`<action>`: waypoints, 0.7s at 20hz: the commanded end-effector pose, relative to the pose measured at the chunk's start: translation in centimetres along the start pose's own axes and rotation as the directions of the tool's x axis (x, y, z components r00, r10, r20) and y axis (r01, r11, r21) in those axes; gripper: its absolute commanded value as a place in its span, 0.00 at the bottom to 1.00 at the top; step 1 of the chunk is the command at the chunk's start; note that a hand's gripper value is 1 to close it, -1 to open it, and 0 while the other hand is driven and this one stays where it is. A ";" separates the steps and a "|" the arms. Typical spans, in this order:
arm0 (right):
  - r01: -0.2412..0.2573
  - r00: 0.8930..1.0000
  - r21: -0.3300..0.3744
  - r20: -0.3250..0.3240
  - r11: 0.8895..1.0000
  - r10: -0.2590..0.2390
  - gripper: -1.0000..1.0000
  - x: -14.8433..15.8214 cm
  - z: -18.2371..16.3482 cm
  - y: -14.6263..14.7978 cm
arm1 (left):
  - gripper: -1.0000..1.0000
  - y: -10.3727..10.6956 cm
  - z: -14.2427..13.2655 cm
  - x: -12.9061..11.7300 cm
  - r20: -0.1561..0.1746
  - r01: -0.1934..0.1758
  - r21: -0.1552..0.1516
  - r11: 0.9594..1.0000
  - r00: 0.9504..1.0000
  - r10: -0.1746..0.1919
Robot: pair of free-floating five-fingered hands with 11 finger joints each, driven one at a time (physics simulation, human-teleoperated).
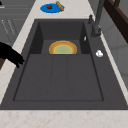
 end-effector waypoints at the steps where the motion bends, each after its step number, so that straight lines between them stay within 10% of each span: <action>1: -0.013 1.000 -0.049 0.002 0.999 0.014 0.00 -0.3 0.3 -0.4 | 0.50 0.0 0.0 0.0 0.000 0.000 0.000 1.000 1.000 0.000; 7: -0.018 0.999 -0.030 0.028 0.999 0.019 0.00 -0.2 1.0 -0.2 | 0.50 0.0 0.0 0.0 -0.003 0.009 0.005 1.000 1.000 -0.009; 14: 0.001 0.999 -0.191 0.035 0.982 0.006 0.00 0.8 -0.8 -1.6 | 0.50 0.0 0.0 -0.1 -0.006 0.014 0.009 1.000 1.000 -0.014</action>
